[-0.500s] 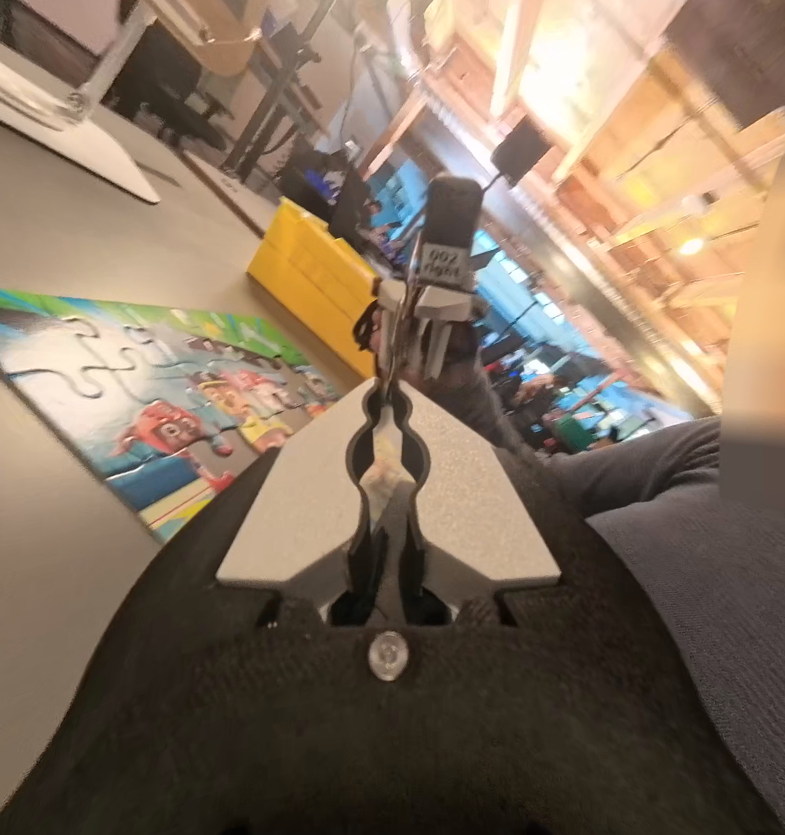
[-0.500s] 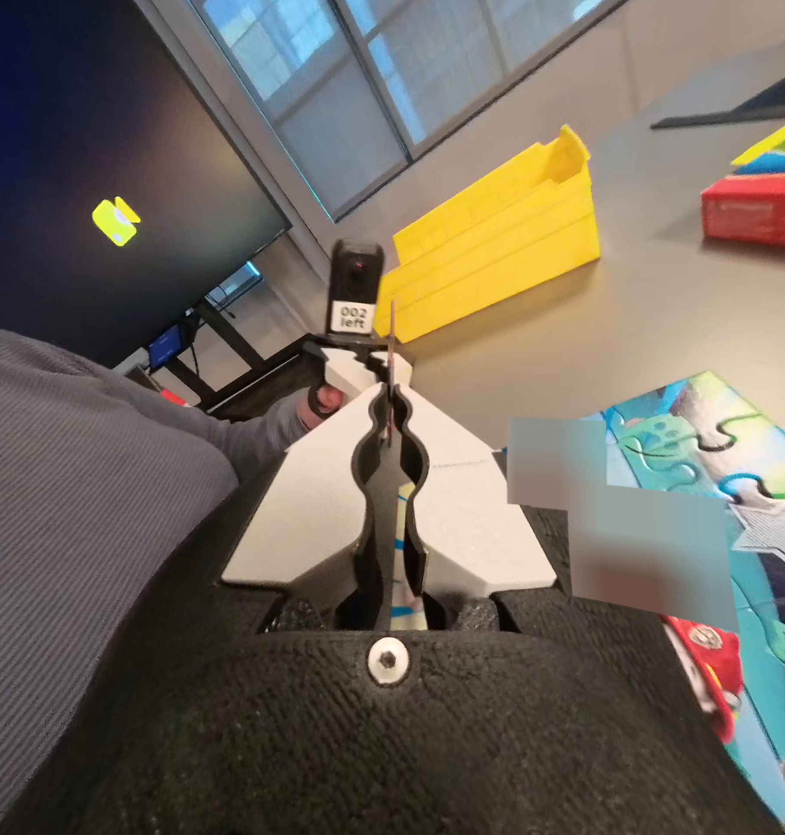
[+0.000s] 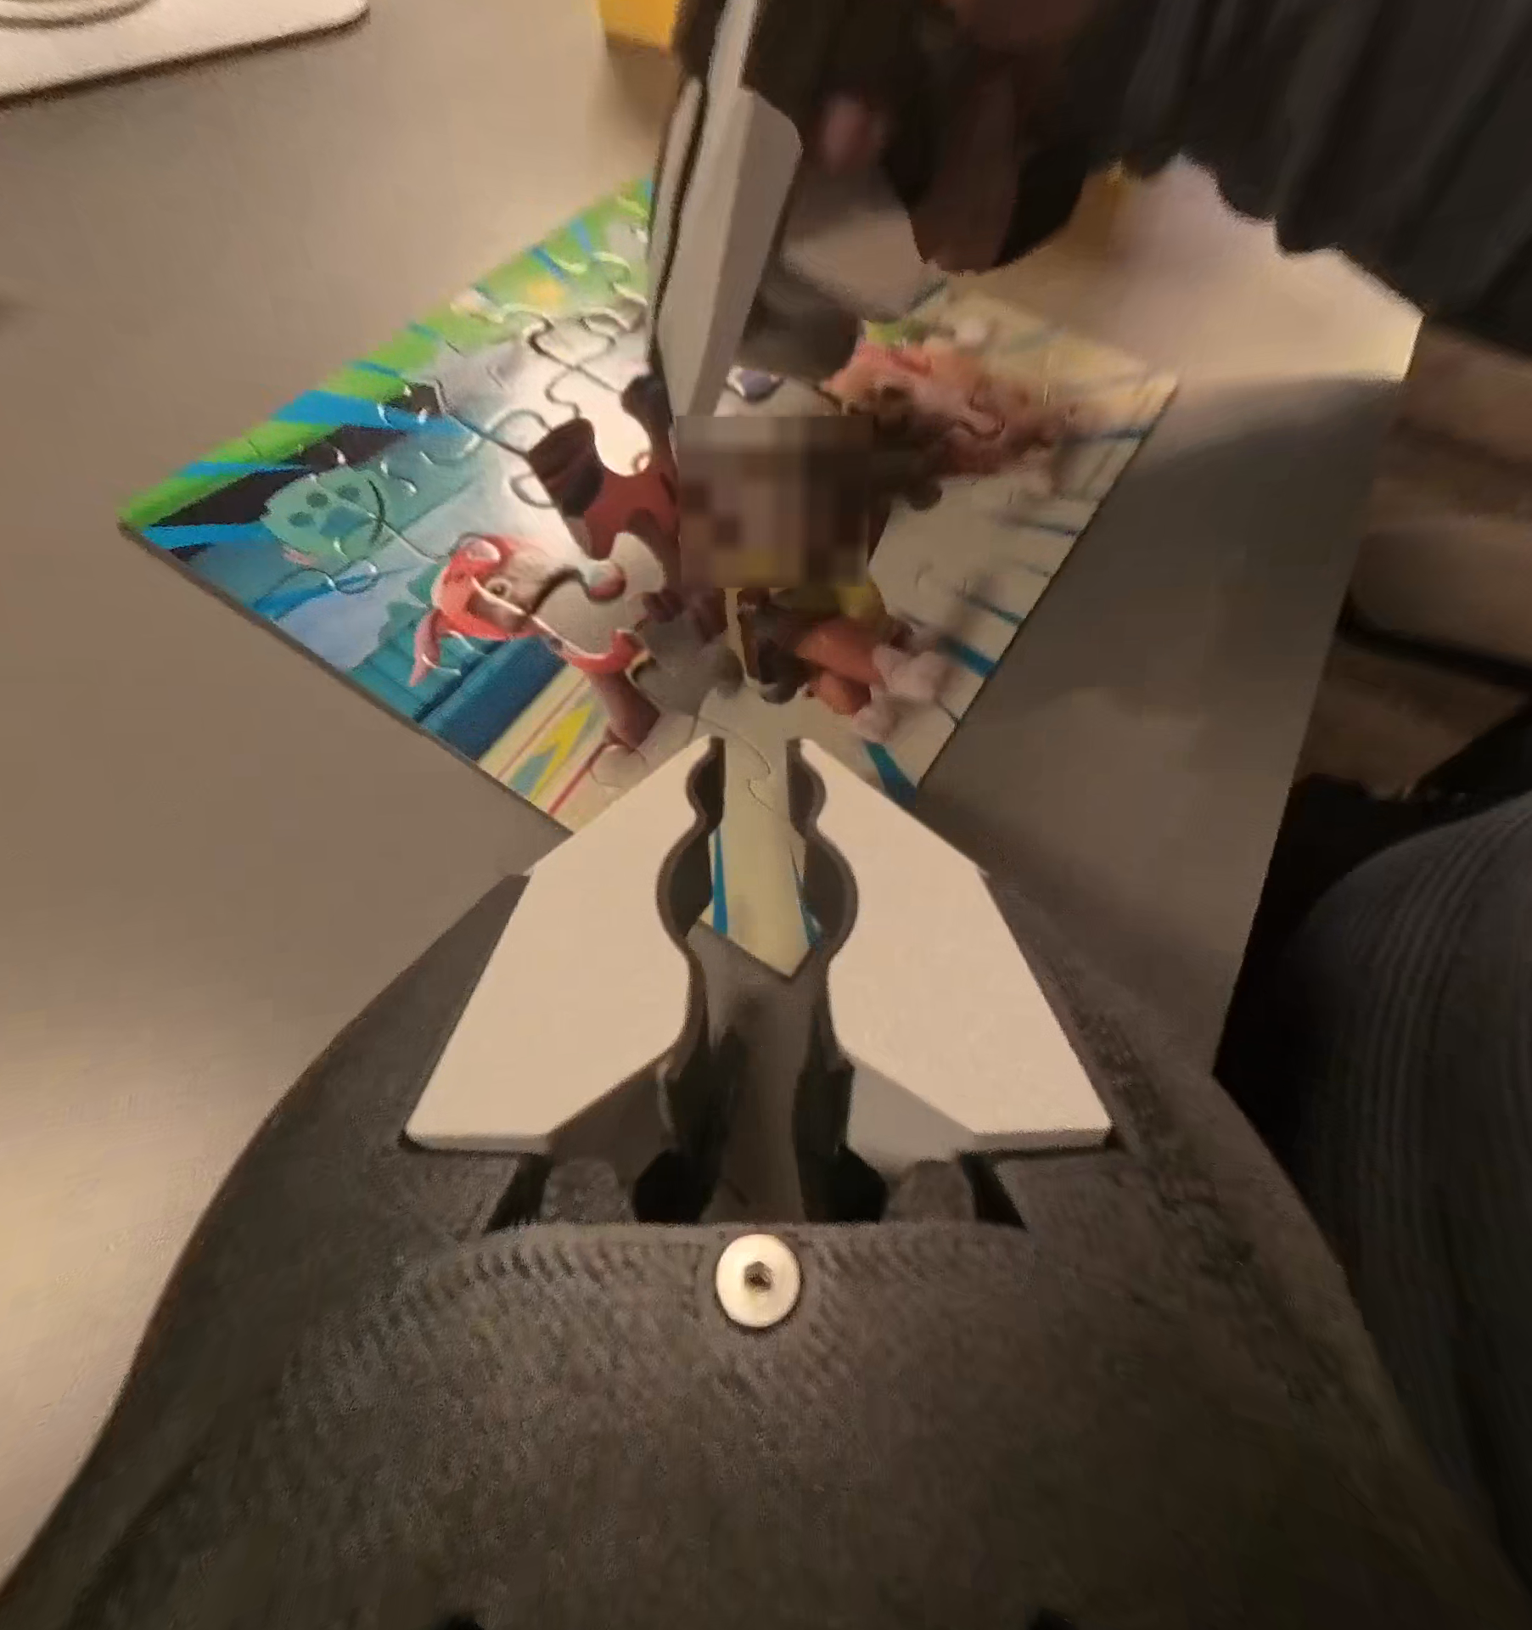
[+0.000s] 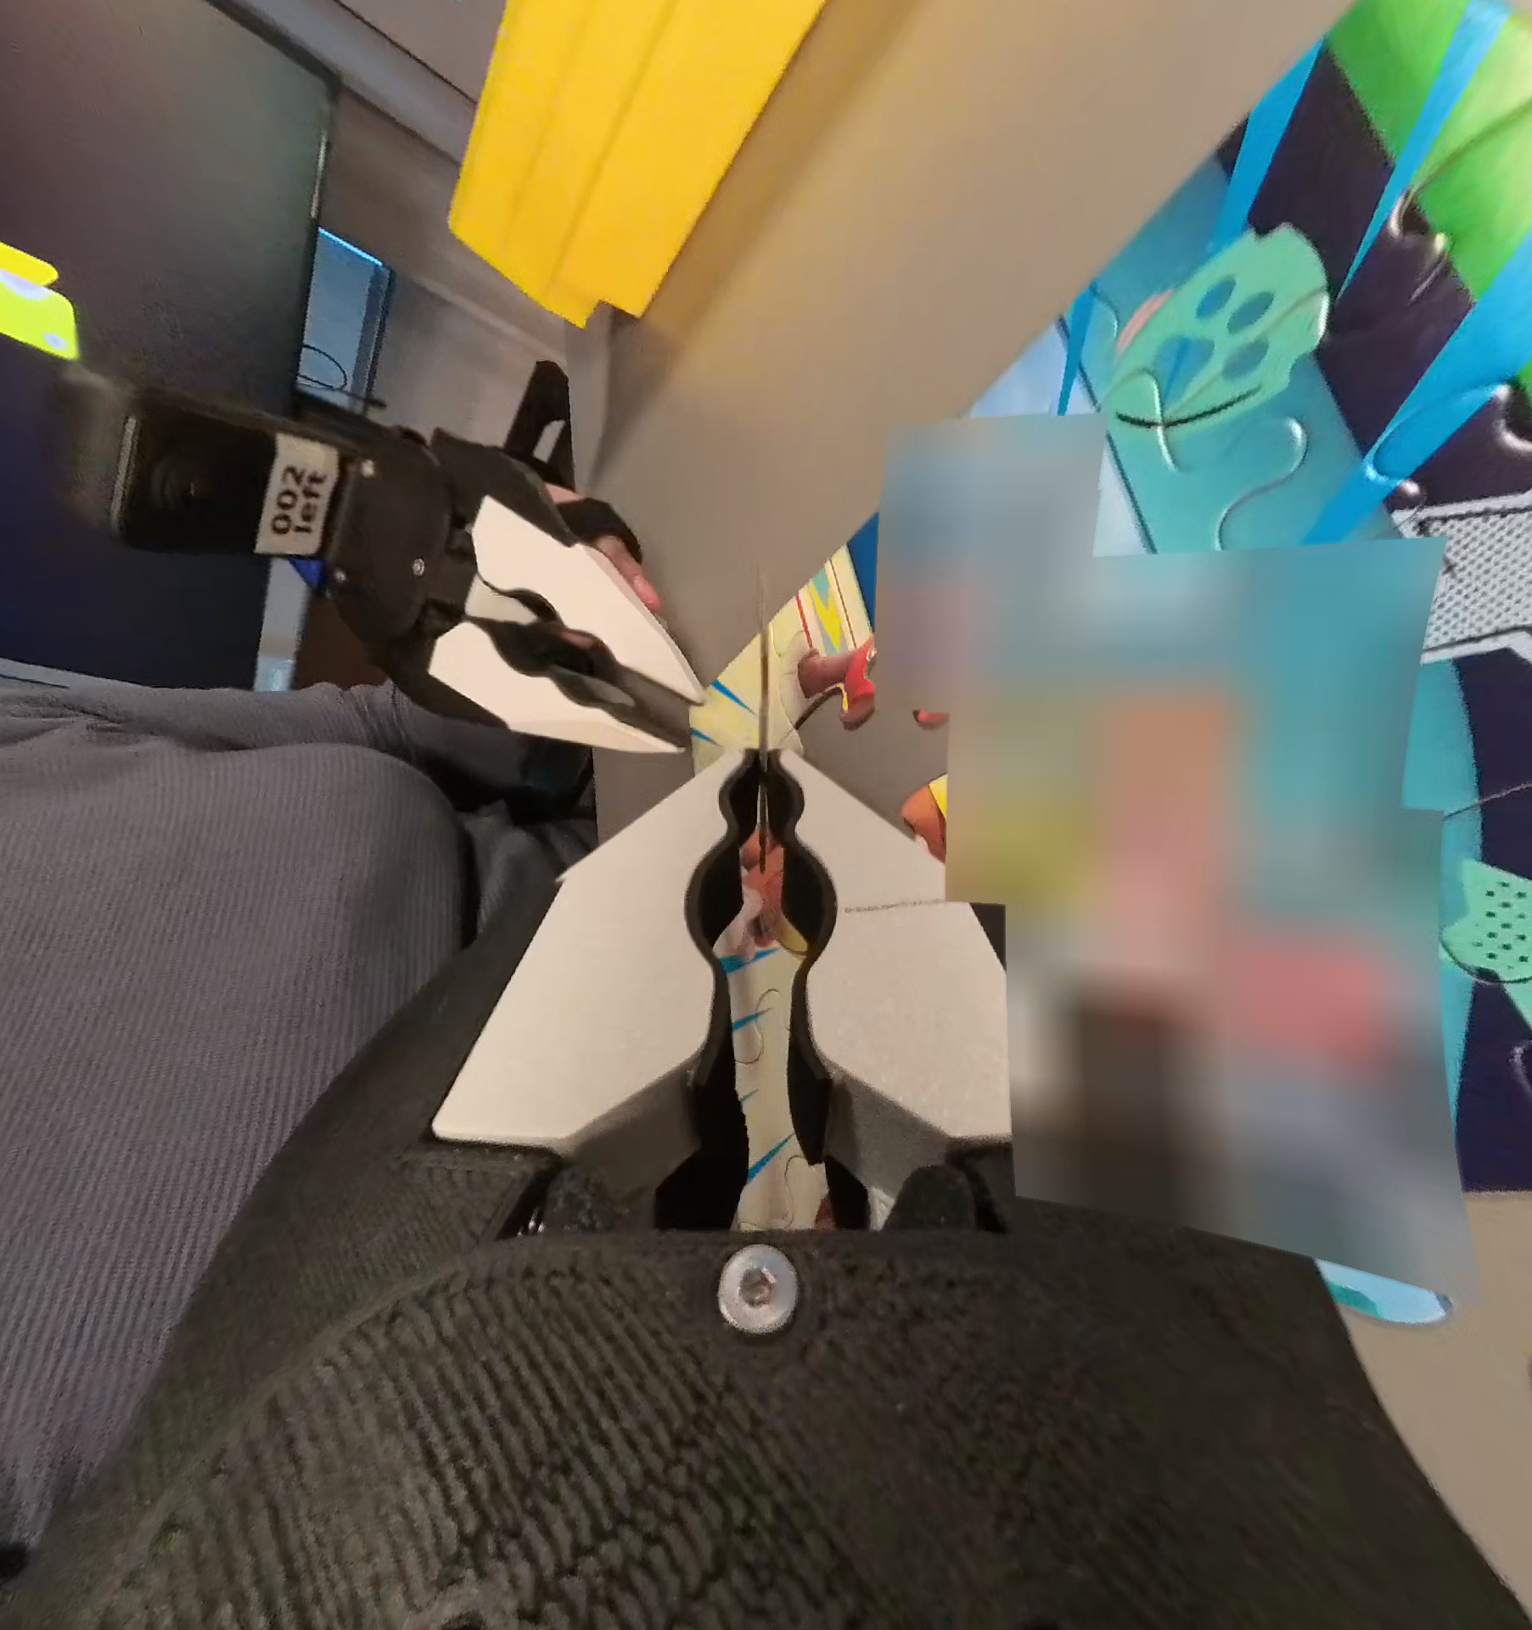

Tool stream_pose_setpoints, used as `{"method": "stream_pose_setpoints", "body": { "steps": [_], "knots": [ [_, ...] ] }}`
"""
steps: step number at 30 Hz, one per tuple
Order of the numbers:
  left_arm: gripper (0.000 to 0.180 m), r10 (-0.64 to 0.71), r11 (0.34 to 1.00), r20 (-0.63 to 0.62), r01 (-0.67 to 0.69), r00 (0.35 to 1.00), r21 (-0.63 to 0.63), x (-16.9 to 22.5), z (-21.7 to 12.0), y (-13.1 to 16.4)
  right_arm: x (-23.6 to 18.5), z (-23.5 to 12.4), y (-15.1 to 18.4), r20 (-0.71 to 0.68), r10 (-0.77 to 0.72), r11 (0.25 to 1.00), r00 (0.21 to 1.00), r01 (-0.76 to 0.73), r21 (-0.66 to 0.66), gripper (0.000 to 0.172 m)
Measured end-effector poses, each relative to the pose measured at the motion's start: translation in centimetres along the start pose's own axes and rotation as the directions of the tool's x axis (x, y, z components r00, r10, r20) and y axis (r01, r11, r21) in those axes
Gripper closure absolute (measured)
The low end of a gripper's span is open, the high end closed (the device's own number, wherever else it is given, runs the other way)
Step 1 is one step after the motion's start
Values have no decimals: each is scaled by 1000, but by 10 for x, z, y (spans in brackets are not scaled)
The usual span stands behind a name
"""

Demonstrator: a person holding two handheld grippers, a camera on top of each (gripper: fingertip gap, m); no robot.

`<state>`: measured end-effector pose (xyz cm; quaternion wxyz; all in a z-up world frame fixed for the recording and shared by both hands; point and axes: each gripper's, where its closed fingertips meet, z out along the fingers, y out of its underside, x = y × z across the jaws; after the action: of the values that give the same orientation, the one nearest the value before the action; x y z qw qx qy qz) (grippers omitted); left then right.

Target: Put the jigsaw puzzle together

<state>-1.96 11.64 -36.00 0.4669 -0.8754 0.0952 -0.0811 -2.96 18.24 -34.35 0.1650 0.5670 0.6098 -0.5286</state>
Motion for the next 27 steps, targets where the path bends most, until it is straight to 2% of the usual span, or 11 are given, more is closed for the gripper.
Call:
{"method": "stream_pose_setpoints", "body": {
  "steps": [4,10,15,17,27],
  "knots": [
    [169,28,999,30,-27,999,-45,0,6,8,3,4,3,10,24,1000,1000,-24,-7,172],
    [173,41,996,38,-38,998,-79,-3,8,12,3,3,7,-7,-35,998,999,34,-60,172],
    [176,71,991,45,-66,996,-114,-2,11,16,11,3,5,-19,2,995,1000,-4,-96,171],
    [180,78,991,47,-72,996,-115,-1,12,16,16,4,5,-34,16,993,999,-20,-116,169],
    [180,97,989,58,-90,994,-122,-2,14,16,24,8,4,-54,18,986,998,-27,-163,167]
  ]
}}
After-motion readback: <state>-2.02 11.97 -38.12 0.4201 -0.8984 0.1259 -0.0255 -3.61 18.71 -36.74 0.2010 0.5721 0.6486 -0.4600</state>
